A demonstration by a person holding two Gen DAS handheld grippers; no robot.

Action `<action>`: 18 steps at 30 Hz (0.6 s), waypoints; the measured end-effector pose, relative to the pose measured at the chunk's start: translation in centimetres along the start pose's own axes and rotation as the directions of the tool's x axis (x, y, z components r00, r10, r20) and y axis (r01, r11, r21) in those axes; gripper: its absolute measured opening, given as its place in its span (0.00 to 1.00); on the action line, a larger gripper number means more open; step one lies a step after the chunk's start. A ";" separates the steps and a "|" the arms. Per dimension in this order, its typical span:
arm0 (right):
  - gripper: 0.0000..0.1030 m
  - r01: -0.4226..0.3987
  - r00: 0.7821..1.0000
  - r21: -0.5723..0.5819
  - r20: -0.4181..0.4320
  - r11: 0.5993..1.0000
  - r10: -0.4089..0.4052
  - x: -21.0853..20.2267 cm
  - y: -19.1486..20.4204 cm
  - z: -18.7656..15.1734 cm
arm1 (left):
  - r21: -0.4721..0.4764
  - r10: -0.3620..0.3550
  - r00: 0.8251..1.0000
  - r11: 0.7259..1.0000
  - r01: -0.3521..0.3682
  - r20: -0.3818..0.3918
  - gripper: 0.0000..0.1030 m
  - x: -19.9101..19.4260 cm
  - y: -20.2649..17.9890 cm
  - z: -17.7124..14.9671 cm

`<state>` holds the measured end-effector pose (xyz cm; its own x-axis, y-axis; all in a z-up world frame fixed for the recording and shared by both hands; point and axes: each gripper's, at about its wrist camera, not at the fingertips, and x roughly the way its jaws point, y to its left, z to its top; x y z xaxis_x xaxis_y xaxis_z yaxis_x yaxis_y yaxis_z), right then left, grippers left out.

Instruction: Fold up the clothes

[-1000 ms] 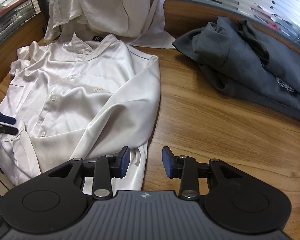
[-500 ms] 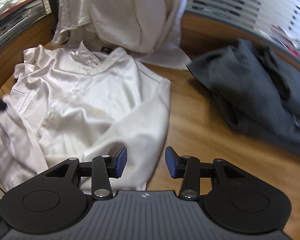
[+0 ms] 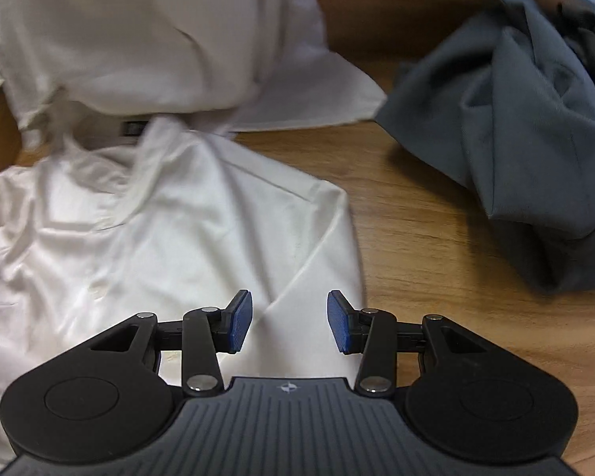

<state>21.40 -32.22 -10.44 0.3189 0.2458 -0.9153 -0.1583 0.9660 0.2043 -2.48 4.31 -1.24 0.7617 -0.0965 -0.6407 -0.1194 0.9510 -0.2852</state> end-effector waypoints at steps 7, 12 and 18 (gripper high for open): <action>0.00 0.076 0.997 -0.012 0.024 0.997 -0.076 0.5 -1.6 -0.1 | 0.014 -0.001 1.000 1.000 0.001 0.009 0.16 0.1 -0.4 1.7; 0.01 0.007 0.998 -0.047 0.068 0.999 -0.004 -2.1 -3.0 -0.4 | 0.053 0.003 1.000 0.999 -0.003 0.011 0.16 1.1 -0.5 3.3; 0.06 -0.051 0.994 -0.168 0.090 0.984 0.067 -5.3 -2.8 -2.9 | 0.005 0.130 0.990 0.991 -0.131 0.045 0.16 2.6 0.8 5.5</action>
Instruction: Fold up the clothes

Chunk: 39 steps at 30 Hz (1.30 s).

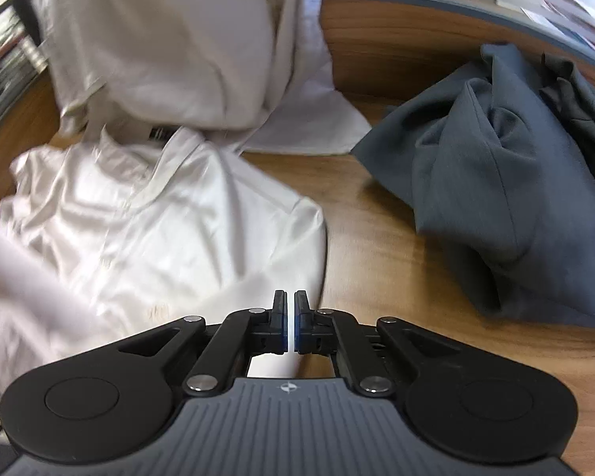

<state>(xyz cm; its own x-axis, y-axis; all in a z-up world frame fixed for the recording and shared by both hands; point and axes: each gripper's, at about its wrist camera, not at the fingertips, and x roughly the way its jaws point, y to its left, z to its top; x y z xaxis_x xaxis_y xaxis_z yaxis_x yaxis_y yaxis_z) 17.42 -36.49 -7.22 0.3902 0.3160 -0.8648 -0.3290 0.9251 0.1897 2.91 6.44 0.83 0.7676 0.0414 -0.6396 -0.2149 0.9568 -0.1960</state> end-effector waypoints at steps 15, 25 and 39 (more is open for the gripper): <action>0.49 -0.008 1.000 -0.288 0.007 0.958 0.010 -1.4 5.4 -3.2 | -0.211 0.160 0.976 0.959 -0.189 -0.148 0.16 7.2 7.0 2.7; 0.85 0.130 0.989 -0.553 0.007 0.823 -0.151 2.2 12.6 -8.0 | -0.236 0.147 0.967 0.952 -0.196 -0.208 0.16 8.3 7.8 2.7; 0.85 0.387 0.916 -0.332 0.036 0.860 -0.399 0.6 4.9 -9.7 | -0.235 0.029 0.943 0.966 -0.112 -0.331 0.16 10.5 4.8 1.0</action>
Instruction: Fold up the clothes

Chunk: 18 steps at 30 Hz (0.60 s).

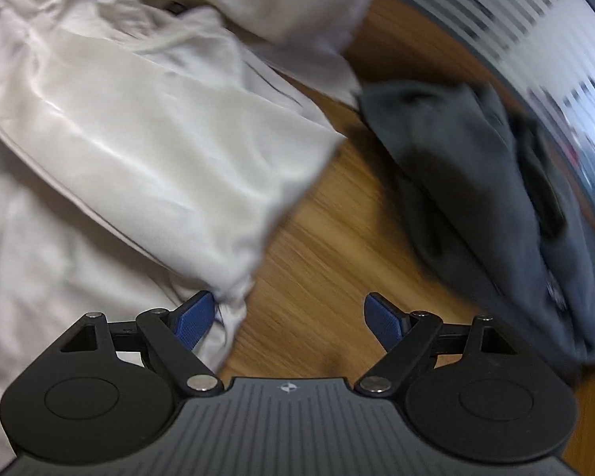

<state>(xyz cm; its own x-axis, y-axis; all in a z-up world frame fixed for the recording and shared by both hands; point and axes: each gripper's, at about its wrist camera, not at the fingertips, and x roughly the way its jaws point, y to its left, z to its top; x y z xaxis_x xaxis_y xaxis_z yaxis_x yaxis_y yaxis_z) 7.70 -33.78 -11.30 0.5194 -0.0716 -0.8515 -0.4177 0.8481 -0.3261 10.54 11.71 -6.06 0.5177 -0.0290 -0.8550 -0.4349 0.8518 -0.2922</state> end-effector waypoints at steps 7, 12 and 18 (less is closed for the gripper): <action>0.85 -0.082 0.997 0.081 0.004 0.993 0.082 -1.2 -2.6 -1.4 | 0.056 0.023 1.000 0.998 -0.022 -0.010 0.16 1.7 -1.0 -1.0; 0.84 -0.204 0.979 0.251 0.079 0.946 0.190 -1.5 -4.7 0.8 | 0.045 0.039 0.999 0.998 -0.039 -0.002 0.16 2.1 -0.8 0.0; 0.66 -0.312 0.950 0.485 0.152 0.817 0.273 2.1 -7.1 4.7 | 0.065 0.041 0.999 0.997 -0.040 -0.014 0.17 2.8 -0.9 0.3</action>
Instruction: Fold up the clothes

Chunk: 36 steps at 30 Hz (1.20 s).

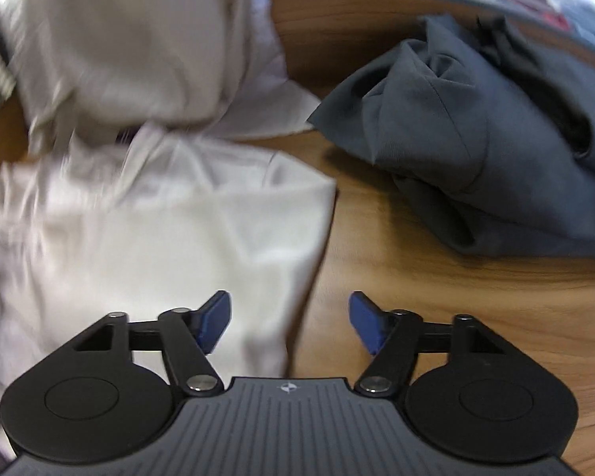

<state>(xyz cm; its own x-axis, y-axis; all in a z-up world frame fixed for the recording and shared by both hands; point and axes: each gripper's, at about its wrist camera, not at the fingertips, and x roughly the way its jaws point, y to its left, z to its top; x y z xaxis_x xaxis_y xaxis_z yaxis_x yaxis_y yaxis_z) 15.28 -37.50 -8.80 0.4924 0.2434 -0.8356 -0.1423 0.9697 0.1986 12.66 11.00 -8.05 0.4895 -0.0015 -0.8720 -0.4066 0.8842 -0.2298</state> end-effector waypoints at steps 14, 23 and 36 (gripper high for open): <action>0.20 0.106 0.994 -0.030 0.035 0.994 -0.105 8.4 0.2 5.0 | 0.071 0.027 0.999 0.997 -0.026 -0.018 0.17 1.3 -0.2 -0.1; 0.01 0.194 0.974 -0.084 0.135 0.977 -0.182 6.9 0.7 5.8 | 0.169 -0.063 0.990 0.985 0.042 0.125 0.17 -1.0 -0.8 0.9; 0.26 0.233 0.971 -0.187 0.096 0.954 -0.218 6.6 2.2 5.4 | 0.189 -0.006 0.993 0.982 -0.017 0.121 0.48 2.2 -1.0 4.0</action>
<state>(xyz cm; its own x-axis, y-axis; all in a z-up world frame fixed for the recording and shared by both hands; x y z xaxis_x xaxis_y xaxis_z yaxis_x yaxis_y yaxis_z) 22.91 -33.65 -11.12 0.5919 0.0271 -0.8056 -0.1819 0.9781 -0.1008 17.24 12.03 -8.01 0.5813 0.0497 -0.8122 -0.2622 0.9563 -0.1292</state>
